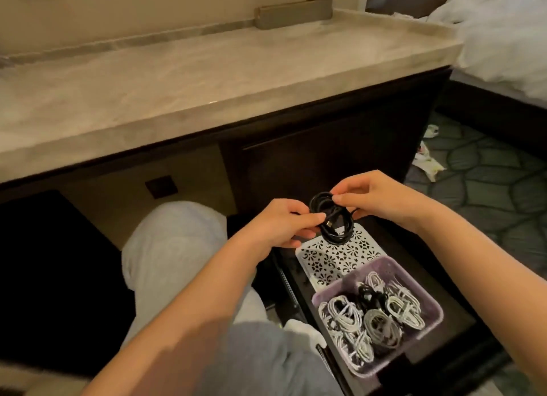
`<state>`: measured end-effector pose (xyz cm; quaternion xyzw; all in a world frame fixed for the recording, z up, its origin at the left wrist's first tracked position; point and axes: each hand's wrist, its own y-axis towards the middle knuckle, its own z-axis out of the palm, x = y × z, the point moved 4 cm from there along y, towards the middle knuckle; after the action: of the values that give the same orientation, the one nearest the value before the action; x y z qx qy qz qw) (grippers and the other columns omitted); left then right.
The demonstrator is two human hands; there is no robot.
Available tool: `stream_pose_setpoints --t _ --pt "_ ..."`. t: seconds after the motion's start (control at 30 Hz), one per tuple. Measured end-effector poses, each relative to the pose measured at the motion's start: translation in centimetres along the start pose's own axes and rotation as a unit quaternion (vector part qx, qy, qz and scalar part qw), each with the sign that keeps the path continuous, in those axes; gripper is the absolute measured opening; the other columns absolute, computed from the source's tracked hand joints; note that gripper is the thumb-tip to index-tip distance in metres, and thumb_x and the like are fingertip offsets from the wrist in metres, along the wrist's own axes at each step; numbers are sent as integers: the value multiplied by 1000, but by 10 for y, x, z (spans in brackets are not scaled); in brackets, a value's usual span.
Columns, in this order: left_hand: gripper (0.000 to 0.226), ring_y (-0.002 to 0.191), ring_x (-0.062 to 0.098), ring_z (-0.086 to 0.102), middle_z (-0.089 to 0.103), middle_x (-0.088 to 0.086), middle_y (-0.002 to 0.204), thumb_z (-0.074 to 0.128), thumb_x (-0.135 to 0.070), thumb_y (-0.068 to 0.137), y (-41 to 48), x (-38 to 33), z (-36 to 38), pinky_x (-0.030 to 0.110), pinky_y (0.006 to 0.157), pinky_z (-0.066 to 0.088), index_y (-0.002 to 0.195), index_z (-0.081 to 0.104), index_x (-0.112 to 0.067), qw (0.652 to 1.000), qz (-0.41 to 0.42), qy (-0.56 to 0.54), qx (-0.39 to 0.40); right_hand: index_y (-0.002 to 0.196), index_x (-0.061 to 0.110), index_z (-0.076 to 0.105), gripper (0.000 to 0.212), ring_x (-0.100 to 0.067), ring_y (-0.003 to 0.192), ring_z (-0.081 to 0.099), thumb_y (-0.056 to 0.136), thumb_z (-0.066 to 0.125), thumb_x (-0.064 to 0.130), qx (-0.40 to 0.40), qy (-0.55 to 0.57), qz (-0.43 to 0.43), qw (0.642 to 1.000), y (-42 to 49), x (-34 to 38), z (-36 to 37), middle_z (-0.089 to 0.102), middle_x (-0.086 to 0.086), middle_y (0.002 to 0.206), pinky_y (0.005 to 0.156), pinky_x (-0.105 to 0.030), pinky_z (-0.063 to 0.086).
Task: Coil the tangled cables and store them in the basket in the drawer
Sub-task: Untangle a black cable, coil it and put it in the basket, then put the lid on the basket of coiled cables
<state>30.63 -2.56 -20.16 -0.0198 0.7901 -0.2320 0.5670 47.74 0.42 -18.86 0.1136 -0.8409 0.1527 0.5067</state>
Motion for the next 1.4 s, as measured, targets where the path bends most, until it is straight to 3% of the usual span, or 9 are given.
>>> stream_pose_setpoints --t 0.23,0.37,0.47,0.6,0.77,0.87,1.0,1.17,1.4 --pt "22 63 11 56 63 6 76 67 -27 88 45 86 78 15 49 42 74 56 -13 995 -76 65 22 93 7 67 7 -9 74 58 90 61 10 36 5 117 992 -10 -121 21 64 -5 85 63 -17 48" --pt "37 67 17 50 52 4 64 67 -30 86 58 118 105 25 59 38 60 47 -15 979 -73 187 35 84 19 68 10 -10 75 60 90 62 15 55 -58 129 988 -16 -170 38 66 4 84 64 -20 48" --pt "35 74 18 51 54 3 72 68 -31 85 59 133 120 27 61 39 64 45 -17 958 -62 273 56 70 27 62 25 -2 67 58 89 62 11 61 -83 117 988 -30 -191 49 64 10 73 65 -13 44" --pt "28 94 24 60 62 6 98 73 -35 80 58 148 130 34 81 50 87 52 -18 938 -50 330 92 76 20 63 15 2 64 56 87 64 10 100 -120 94 983 -47 -206 68 64 4 74 65 -13 43" --pt "37 106 30 55 60 13 112 65 -36 87 53 153 138 33 80 42 108 54 -8 859 58 494 124 71 22 56 19 5 68 52 84 68 15 145 -208 76 964 -52 -224 93 56 13 71 70 -15 40" --pt "34 107 32 55 60 13 114 66 -33 87 57 159 138 35 84 43 108 55 -9 846 55 514 129 66 29 46 29 -6 67 51 83 69 23 170 -291 72 939 -53 -231 104 48 14 67 68 -24 44" --pt "27 105 30 56 61 12 112 64 -30 88 62 163 137 36 88 43 105 56 -10 854 39 497 146 62 29 44 33 -11 66 49 82 70 31 178 -326 92 924 -46 -229 103 47 13 64 66 -27 43" --pt "13 89 18 52 59 8 106 53 -10 89 88 147 113 28 74 43 98 63 -10 969 -46 243 1 70 15 57 22 -12 57 50 91 58 21 135 -203 96 965 -17 -216 74 55 -2 63 59 -28 43" --pt "9 98 22 58 63 4 99 60 -20 90 135 147 94 25 83 45 96 63 -14 985 -127 42 -109 82 20 65 14 -18 86 65 92 56 14 -38 -148 137 979 45 -221 25 67 0 87 83 -33 52"
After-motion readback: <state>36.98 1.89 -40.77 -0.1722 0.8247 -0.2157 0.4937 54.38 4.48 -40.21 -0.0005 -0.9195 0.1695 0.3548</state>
